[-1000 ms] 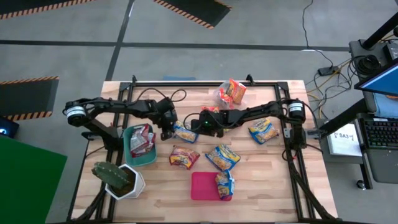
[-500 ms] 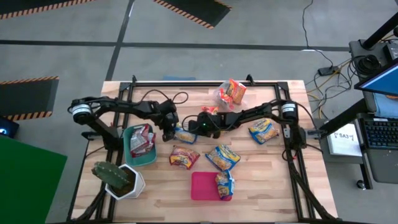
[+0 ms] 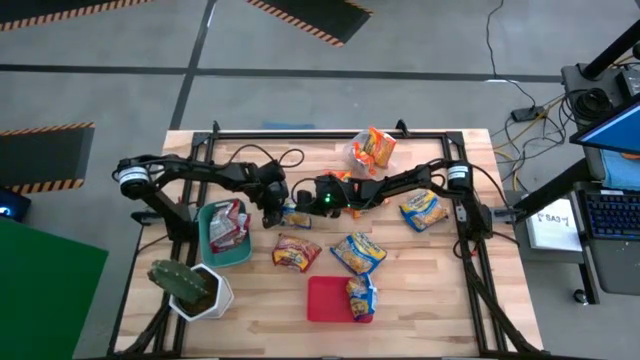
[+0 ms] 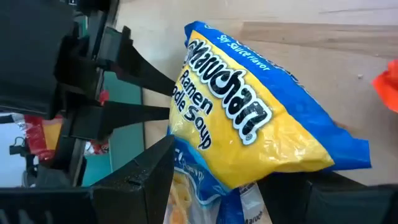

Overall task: Sort Maruchan noodles
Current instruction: Put the top left blue noodle pack into the red bin

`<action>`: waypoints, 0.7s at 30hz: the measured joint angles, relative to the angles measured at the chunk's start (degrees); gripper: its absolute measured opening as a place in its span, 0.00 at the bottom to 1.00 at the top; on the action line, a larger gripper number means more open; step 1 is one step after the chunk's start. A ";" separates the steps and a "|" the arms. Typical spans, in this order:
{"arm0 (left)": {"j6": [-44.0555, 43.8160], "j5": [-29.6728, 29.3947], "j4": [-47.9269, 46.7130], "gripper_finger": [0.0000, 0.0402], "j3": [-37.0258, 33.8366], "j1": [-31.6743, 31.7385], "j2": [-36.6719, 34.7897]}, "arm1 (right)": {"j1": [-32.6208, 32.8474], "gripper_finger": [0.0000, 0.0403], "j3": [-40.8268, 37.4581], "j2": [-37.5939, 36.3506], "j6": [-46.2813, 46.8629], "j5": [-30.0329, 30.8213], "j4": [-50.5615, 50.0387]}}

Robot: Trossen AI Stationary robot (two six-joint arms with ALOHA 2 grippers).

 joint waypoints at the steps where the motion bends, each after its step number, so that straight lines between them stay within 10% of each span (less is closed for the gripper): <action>1: -0.02 0.01 0.01 0.09 0.00 0.00 0.00 | -0.04 0.48 0.00 -0.02 -0.08 -0.02 -0.04; 10: -0.02 0.02 0.12 0.09 0.00 0.00 0.00 | -0.28 0.44 0.00 -0.01 -1.54 -0.19 -0.14; 21: -0.87 0.01 -0.46 0.09 0.82 0.00 -1.75 | -1.43 0.04 0.00 -0.93 -6.93 -4.33 -0.31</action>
